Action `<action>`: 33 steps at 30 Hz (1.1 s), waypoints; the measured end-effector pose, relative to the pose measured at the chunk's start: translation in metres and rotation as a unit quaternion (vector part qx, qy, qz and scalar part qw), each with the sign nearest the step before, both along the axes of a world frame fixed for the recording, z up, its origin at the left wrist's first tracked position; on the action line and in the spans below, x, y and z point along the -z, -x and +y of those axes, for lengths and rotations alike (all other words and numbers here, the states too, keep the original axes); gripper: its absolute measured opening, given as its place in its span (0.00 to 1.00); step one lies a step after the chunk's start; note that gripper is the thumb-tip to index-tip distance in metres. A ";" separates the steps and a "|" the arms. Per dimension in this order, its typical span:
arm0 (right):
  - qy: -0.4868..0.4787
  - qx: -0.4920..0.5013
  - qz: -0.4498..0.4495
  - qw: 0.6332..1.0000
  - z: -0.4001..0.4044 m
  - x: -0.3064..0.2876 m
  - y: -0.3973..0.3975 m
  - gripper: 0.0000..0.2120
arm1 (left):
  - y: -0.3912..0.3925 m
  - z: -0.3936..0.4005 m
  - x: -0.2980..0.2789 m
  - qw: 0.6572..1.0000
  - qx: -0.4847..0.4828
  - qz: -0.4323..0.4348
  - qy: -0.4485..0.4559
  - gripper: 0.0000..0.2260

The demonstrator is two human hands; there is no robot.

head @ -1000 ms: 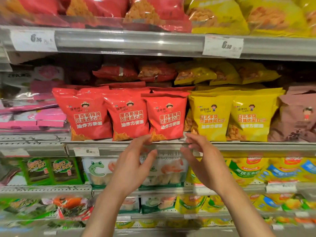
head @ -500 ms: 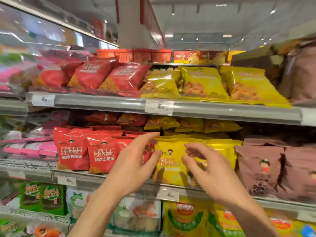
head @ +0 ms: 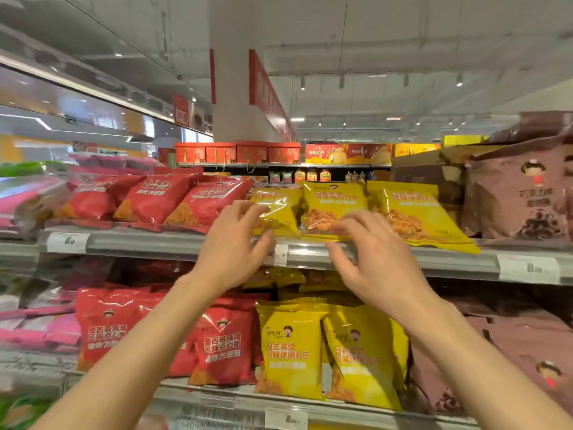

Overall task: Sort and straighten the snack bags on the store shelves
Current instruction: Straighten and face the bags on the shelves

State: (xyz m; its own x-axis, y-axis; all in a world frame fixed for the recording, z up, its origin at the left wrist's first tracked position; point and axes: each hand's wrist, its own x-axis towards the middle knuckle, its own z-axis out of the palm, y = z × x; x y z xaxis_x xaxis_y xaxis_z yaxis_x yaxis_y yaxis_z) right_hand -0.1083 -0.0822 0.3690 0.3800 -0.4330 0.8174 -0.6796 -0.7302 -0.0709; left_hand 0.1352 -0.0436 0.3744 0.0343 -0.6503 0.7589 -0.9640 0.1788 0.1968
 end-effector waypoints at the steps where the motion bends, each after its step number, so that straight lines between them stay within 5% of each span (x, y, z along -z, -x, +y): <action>1: -0.011 0.016 0.014 1.000 -0.005 -0.008 -0.007 0.18 | -0.002 -0.008 -0.004 1.000 -0.017 -0.010 -0.012 0.26; 7: -0.137 0.090 0.078 0.983 -0.035 -0.024 -0.036 0.29 | -0.002 -0.037 -0.010 0.997 -0.028 -0.036 -0.069 0.30; 16: -0.139 0.087 0.031 0.986 -0.030 -0.028 -0.035 0.29 | 0.005 -0.037 -0.009 0.998 -0.031 -0.043 -0.024 0.28; 24: -0.145 0.269 -0.052 0.951 -0.037 -0.022 0.056 0.24 | 0.058 -0.058 -0.016 0.995 0.071 -0.063 -0.036 0.22; 33: -0.154 0.225 -0.015 0.962 -0.045 -0.015 0.066 0.25 | 0.061 -0.063 -0.008 0.998 0.047 -0.039 -0.005 0.25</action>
